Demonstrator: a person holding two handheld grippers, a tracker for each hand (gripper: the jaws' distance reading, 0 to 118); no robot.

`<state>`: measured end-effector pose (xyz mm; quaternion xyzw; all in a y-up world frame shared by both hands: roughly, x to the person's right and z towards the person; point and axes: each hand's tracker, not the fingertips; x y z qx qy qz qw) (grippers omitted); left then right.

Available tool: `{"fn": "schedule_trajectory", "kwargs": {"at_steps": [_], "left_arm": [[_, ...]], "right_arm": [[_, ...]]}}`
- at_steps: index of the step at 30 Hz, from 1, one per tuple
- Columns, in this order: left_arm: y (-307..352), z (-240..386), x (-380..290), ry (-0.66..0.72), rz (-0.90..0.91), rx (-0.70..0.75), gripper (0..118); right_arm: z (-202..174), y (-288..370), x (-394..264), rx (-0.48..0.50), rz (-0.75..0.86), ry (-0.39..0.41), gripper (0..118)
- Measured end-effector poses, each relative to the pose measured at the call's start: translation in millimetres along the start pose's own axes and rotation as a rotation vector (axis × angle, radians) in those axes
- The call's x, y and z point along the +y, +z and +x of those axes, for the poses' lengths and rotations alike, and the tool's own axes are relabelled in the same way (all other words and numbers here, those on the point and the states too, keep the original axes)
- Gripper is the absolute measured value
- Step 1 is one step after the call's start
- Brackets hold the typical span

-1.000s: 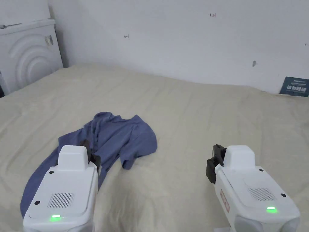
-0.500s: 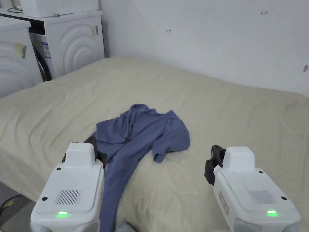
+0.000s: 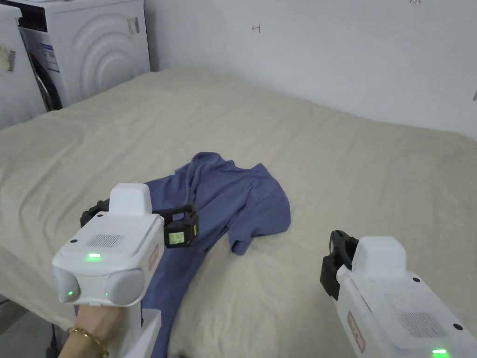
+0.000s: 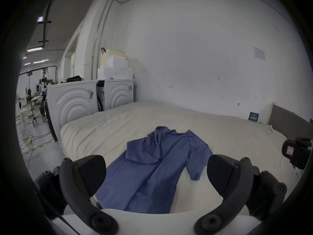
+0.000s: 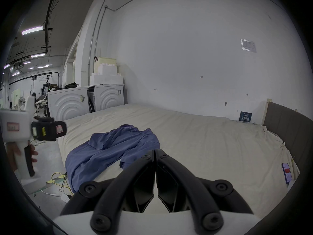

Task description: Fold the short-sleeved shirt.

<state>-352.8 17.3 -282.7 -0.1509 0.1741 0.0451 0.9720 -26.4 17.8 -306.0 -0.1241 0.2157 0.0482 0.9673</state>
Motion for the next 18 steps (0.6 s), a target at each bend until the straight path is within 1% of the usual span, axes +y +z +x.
{"fn": "schedule_trajectory", "kwargs": {"at_steps": [3, 8, 11, 14, 15, 18], "left_arm": [[-50.9, 5.7, 19.6, -0.034, -0.059, -0.021, 118], [-153.9, 12.3, 51.1, -0.006, -0.211, -0.058, 118], [-220.9, 20.1, 62.8, -0.004, -0.327, -0.038, 118], [-281.4, 28.3, 63.0, -0.023, -0.464, -0.005, 118], [-299.4, 31.9, 61.0, -0.049, -0.498, 0.009, 118], [-341.1, 43.6, 48.6, -0.092, -0.584, 0.017, 118]], "right_arm": [[4.1, -15.2, 1.0, -0.004, -0.015, -0.004, 0], [10.0, -42.1, -0.1, -0.008, -0.043, -0.016, 0], [14.5, -59.5, -4.4, -0.005, -0.066, -0.031, 0], [19.1, -76.5, -10.5, -0.002, -0.099, -0.04, 0], [21.0, -81.6, -13.1, -0.003, -0.112, -0.045, 0], [27.8, -91.3, -22.1, 0.0, -0.143, -0.079, 0]]}}
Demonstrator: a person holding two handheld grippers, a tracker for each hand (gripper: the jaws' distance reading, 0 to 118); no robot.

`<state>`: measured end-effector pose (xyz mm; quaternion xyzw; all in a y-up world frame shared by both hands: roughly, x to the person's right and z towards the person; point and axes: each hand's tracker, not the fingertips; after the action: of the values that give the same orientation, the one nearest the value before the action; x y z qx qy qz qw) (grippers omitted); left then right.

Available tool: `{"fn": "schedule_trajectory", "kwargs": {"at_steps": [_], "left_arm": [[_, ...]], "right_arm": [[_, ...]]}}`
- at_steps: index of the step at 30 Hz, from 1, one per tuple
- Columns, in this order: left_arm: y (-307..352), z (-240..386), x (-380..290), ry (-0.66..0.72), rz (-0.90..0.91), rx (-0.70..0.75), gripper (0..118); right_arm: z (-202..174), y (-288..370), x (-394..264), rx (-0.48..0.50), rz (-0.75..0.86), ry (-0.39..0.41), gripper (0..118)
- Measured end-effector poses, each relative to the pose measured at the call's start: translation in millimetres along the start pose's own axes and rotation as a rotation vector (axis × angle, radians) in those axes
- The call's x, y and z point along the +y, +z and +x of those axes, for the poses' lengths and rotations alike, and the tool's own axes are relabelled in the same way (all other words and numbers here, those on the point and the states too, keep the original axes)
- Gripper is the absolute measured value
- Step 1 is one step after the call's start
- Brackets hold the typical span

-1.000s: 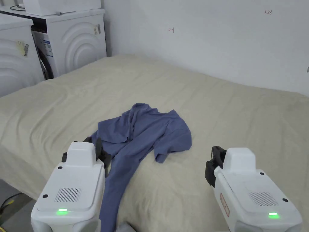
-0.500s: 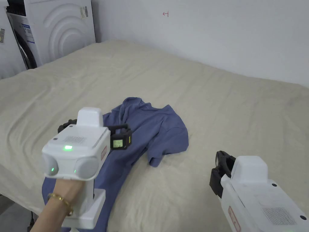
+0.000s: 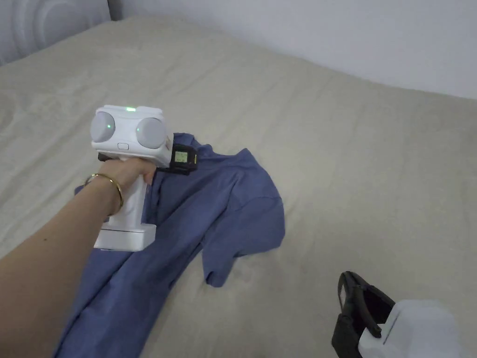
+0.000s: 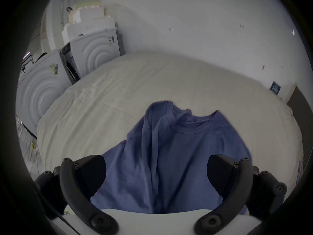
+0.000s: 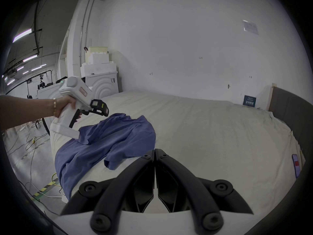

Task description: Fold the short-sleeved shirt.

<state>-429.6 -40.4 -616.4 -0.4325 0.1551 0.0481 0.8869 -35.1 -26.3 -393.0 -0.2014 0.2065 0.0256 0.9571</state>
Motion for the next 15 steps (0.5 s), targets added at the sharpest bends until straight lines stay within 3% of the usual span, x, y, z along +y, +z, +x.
{"fn": "schedule_trajectory", "kwargs": {"at_steps": [7, 11, 13, 15], "left_arm": [[-69.1, 18.9, 6.5, -0.026, -0.136, -0.048, 114], [-84.6, 23.0, -0.1, 0.006, -0.174, -0.088, 73], [-81.8, 25.8, -1.6, 0.012, -0.164, -0.07, 69], [-79.4, 25.4, 0.5, 0.013, -0.16, -0.088, 21]], "right_arm": [[13.7, -17.3, -14.9, -0.014, -0.046, -0.002, 0], [20.1, -21.3, -23.0, -0.019, -0.059, -0.011, 0], [20.8, -21.8, -24.6, -0.017, -0.065, -0.011, 0], [21.6, -19.7, -27.3, -0.018, -0.067, -0.013, 0]]}}
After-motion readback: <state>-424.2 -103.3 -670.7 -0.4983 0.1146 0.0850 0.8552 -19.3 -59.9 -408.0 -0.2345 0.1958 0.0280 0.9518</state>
